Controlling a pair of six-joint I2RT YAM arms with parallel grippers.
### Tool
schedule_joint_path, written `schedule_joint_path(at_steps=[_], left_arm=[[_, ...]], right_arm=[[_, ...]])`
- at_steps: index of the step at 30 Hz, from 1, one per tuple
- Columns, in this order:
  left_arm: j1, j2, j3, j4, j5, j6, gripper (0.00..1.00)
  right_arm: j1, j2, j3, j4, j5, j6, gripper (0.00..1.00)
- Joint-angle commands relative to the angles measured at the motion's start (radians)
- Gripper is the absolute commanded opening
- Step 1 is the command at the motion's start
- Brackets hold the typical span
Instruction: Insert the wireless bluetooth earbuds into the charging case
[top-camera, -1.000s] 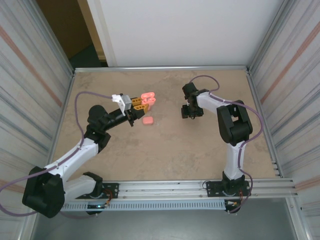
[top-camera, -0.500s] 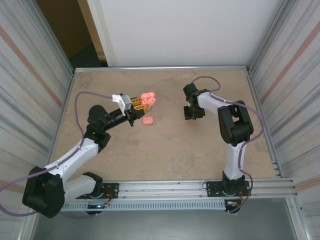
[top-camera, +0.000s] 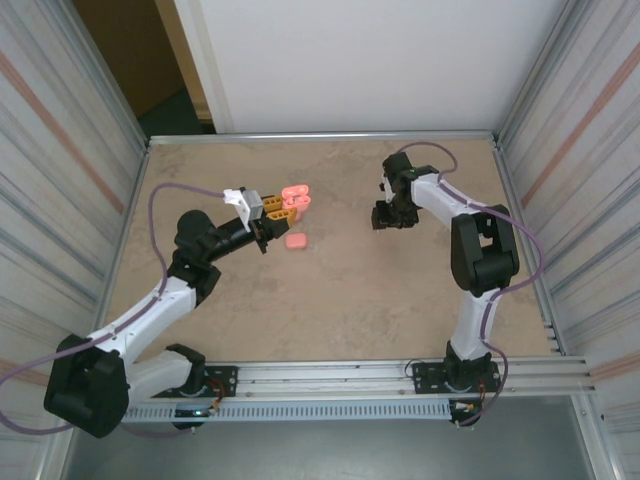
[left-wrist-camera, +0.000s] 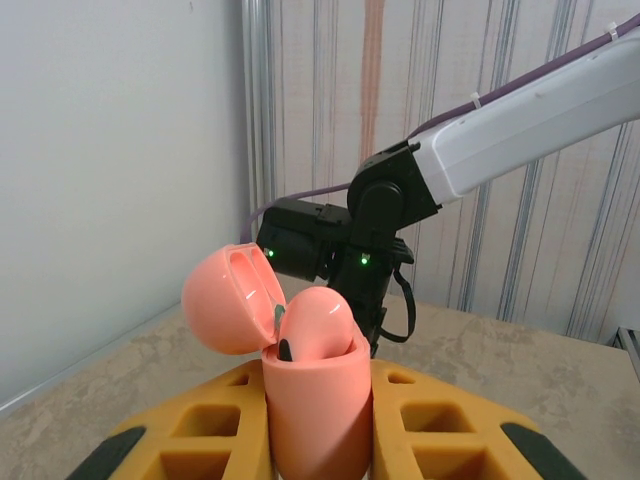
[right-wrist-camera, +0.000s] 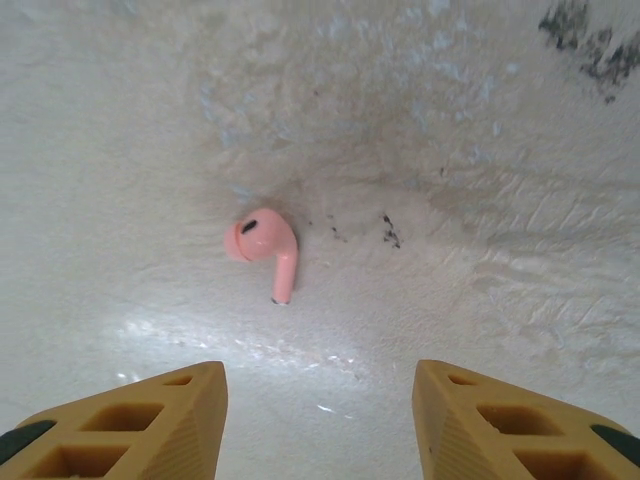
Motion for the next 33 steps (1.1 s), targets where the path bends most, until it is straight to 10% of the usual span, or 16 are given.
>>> schedule_joint_path(at_steps=[1,33], left_arm=[[-0.006,-0.025,0.030,0.015,-0.006,0.019,0.00],[-0.006,-0.029,0.036,-0.003,-0.009,0.031,0.00]], right_arm=[[0.002,0.025,0.054,-0.053,-0.035,-0.025,0.50],[0.026,0.195,0.206,-0.072,-0.055,-0.047,0.39]])
